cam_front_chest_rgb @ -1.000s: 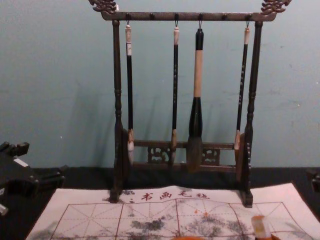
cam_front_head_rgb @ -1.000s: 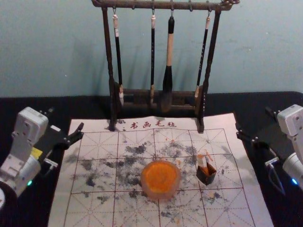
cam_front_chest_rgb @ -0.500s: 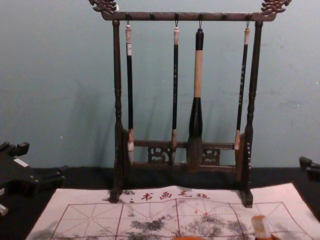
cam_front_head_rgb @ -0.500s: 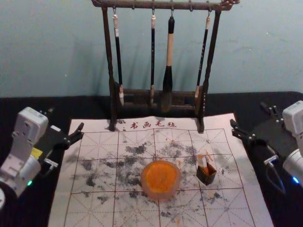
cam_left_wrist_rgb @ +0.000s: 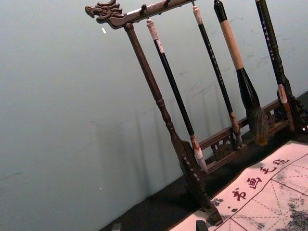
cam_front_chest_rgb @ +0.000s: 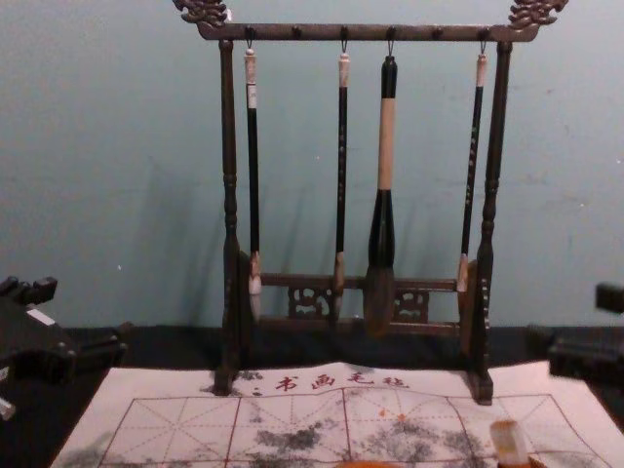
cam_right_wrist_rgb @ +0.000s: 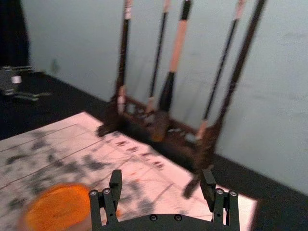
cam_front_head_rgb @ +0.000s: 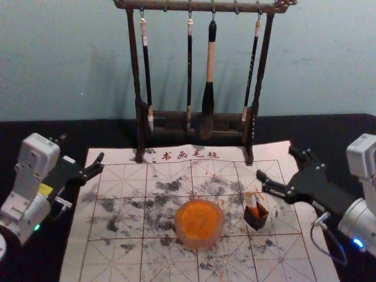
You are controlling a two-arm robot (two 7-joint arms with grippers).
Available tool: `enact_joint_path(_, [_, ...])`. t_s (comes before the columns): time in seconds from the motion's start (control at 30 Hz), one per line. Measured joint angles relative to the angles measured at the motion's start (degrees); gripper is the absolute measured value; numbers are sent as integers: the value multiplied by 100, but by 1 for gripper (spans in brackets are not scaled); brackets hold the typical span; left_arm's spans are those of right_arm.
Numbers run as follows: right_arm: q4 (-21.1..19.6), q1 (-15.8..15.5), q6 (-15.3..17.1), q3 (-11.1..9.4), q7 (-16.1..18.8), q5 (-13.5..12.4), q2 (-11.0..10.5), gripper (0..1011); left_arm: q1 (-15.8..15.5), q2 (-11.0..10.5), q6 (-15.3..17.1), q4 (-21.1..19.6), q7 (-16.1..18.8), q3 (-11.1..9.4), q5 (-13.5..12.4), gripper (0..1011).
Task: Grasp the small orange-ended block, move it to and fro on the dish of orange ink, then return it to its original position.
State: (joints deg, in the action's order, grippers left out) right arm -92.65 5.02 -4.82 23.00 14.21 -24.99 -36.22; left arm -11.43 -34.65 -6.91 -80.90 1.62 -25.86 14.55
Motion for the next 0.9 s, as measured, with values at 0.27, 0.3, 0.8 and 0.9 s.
enact_joint_path(0.27, [35,-5,344,144,488,-93,20,1002,0,0,0,0,0,0,0,1001])
enact_joint_path(0.3, [67,12,427,166,538,-95,38,1002,0,0,0,0,0,0,0,1001])
enact_joint_path(0.8, [433,232,807,275,841,95,292,1002,0,0,0,0,0,0,0,1001])
enact_joint_path(0.9, [533,310,915,281,883,151,368,1002,0,0,0,0,0,0,0,1001])
